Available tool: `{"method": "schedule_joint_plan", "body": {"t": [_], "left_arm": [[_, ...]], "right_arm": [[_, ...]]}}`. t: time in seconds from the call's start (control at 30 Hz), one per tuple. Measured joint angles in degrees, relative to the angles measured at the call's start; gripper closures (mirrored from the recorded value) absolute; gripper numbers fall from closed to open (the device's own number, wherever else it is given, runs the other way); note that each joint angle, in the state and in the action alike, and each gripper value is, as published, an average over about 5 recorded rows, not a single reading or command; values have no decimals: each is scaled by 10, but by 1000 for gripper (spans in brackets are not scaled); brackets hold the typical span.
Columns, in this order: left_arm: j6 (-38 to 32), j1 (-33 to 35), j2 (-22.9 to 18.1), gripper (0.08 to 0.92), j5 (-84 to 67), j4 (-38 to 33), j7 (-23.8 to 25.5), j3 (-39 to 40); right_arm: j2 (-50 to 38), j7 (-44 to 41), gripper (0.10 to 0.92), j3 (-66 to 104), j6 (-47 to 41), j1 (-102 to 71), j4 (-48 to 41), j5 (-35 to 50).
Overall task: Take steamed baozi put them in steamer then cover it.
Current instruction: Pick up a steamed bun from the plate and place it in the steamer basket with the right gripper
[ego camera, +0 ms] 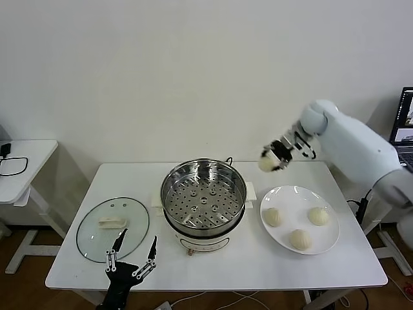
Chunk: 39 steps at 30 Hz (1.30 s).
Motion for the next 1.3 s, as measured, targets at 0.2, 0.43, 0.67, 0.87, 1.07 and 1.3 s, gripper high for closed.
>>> {"method": "schedule_joint_plan", "body": {"t": [0.2, 0.43, 0.67, 0.87, 1.07, 1.3], "left_arm": [[-1, 0, 0, 177, 0, -2, -1, 0], [-5, 1, 1, 177, 0, -2, -3, -1], [-6, 2, 2, 177, -1, -3, -5, -2], [-6, 3, 3, 177, -1, -3, -6, -5], [-7, 2, 3, 177, -1, -4, -7, -7], [-7, 1, 4, 177, -2, -3, -8, -8]], "right_arm": [[31, -3, 372, -38, 44, 28, 54, -3], [77, -1, 372, -60, 74, 23, 74, -43], [122, 6, 372, -62, 86, -5, 63, -97], [152, 15, 372, -55, 91, -31, 45, -138], [174, 23, 366, -44, 93, -54, 24, -171], [182, 29, 243, -38, 93, -67, 13, -194]]}}
